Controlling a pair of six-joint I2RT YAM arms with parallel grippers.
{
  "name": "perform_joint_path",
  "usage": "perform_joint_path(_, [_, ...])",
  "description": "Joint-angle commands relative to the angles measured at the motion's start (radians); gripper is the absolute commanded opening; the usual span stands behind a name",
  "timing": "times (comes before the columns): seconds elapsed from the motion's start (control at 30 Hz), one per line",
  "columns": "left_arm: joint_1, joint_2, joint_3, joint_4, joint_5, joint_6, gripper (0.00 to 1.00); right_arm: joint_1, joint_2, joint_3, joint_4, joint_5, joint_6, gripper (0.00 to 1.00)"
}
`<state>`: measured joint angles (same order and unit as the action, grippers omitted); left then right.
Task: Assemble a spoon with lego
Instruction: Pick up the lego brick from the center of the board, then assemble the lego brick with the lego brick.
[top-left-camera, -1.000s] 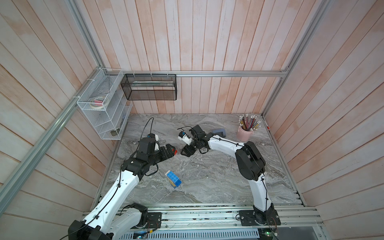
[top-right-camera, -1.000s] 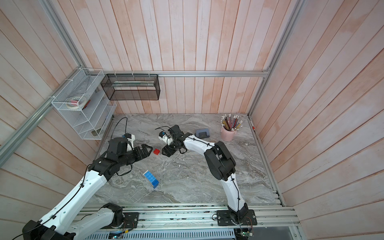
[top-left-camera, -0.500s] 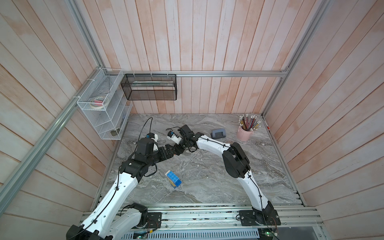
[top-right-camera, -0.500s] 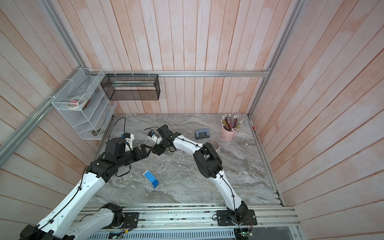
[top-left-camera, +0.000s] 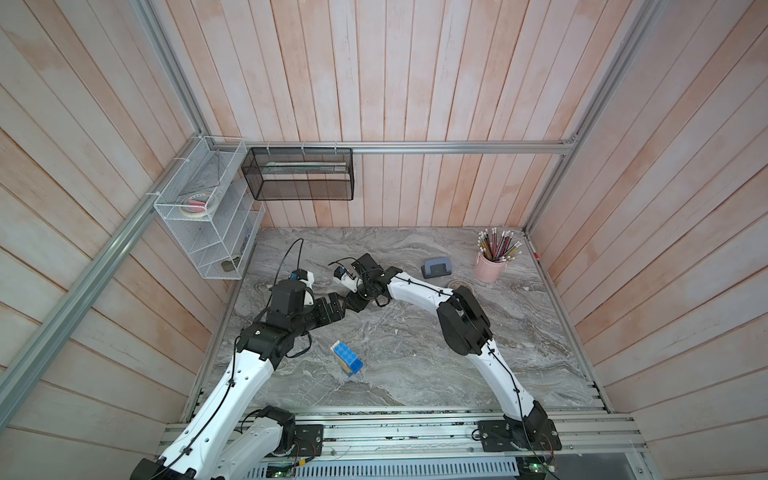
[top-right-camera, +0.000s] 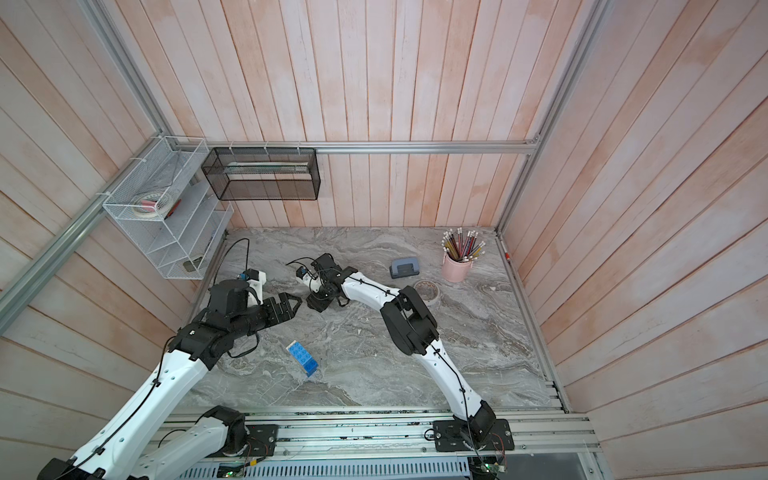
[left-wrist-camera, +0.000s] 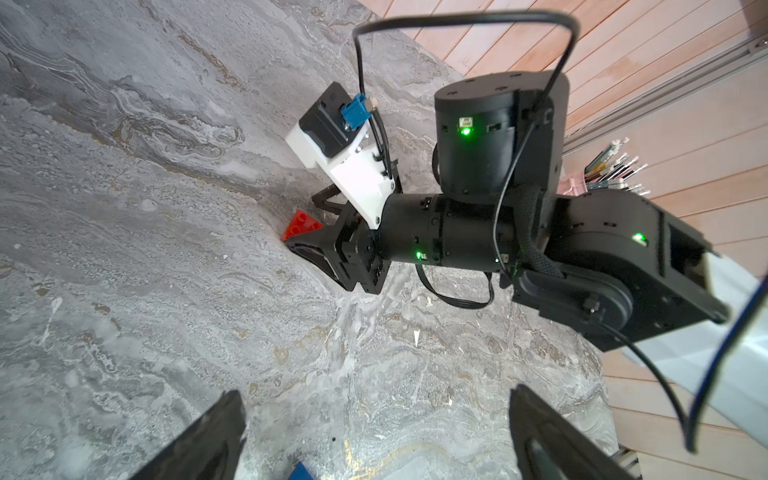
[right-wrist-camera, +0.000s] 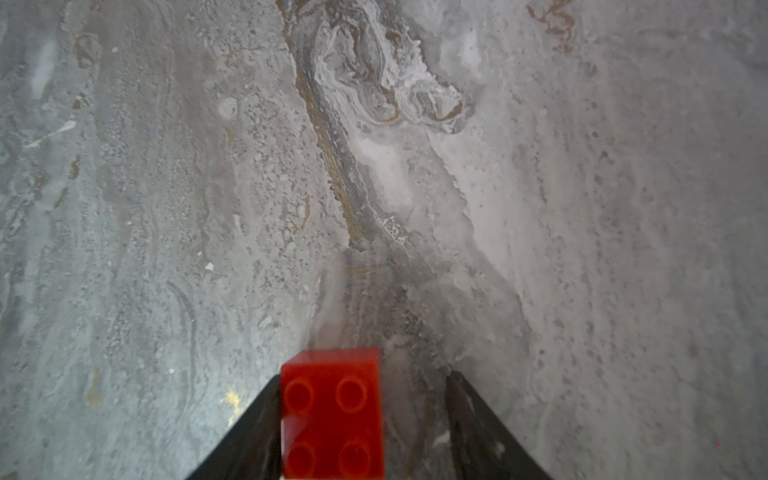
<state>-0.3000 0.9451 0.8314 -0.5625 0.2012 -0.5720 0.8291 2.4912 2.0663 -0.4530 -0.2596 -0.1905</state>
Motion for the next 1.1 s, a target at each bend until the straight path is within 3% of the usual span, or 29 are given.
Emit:
perform_joint_path(0.0, [0.008,-0.019,-0.018,-0.009,-0.002,0.018,1.00,0.009,0.012,0.017,-0.037,0.032,-0.013,0.57])
perform_joint_path(0.2, [0.010,-0.027,-0.027,-0.008,0.000,0.020,1.00,0.016,0.014,0.018,-0.032,0.042,-0.012,0.47])
perform_joint_path(0.47, [0.014,-0.043,-0.036,-0.013,-0.005,0.025,1.00,0.027,-0.029,0.013,-0.035,0.078,-0.013,0.16])
perform_joint_path(0.57, [0.015,-0.060,-0.047,-0.011,-0.008,0.021,1.00,0.027,-0.077,-0.022,-0.029,0.105,0.003,0.09])
perform_joint_path(0.8, [0.015,-0.132,-0.103,0.036,-0.016,-0.025,1.00,0.010,-0.293,-0.192,-0.046,0.147,0.071,0.01])
perform_joint_path(1.07, [0.015,-0.274,-0.173,0.078,-0.067,-0.070,1.00,0.020,-0.620,-0.377,-0.166,0.122,0.243,0.00])
